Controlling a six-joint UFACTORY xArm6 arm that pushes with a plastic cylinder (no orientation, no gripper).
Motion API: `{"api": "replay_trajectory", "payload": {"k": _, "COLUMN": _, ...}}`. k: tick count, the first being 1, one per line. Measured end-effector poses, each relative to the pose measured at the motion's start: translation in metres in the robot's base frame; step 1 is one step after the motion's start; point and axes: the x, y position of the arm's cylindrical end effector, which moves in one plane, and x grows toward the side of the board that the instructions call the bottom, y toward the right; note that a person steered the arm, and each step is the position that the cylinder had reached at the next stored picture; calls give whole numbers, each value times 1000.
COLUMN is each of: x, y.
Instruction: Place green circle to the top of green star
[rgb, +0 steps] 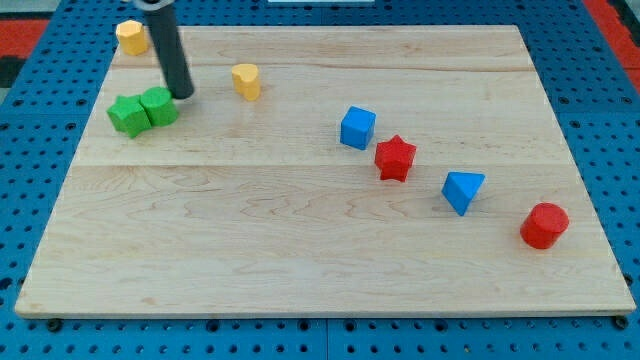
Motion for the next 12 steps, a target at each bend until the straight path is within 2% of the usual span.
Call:
{"api": "replay_trajectory", "payload": {"k": 2, "x": 0, "y": -31}}
{"api": "replay_trajectory", "payload": {"k": 3, "x": 1, "y": -67}}
{"api": "replay_trajectory", "payload": {"k": 5, "x": 48, "y": -57}}
{"api": "replay_trajectory", "payload": {"k": 6, "x": 30, "y": -56}}
{"api": "replay_trajectory", "payload": {"k": 7, "x": -33, "y": -59}}
{"api": "replay_trajectory", "payload": {"k": 8, "x": -64, "y": -47}}
{"api": "replay_trajectory", "payload": {"k": 10, "x": -30, "y": -6}}
{"api": "replay_trajectory", "payload": {"k": 12, "x": -3, "y": 3}}
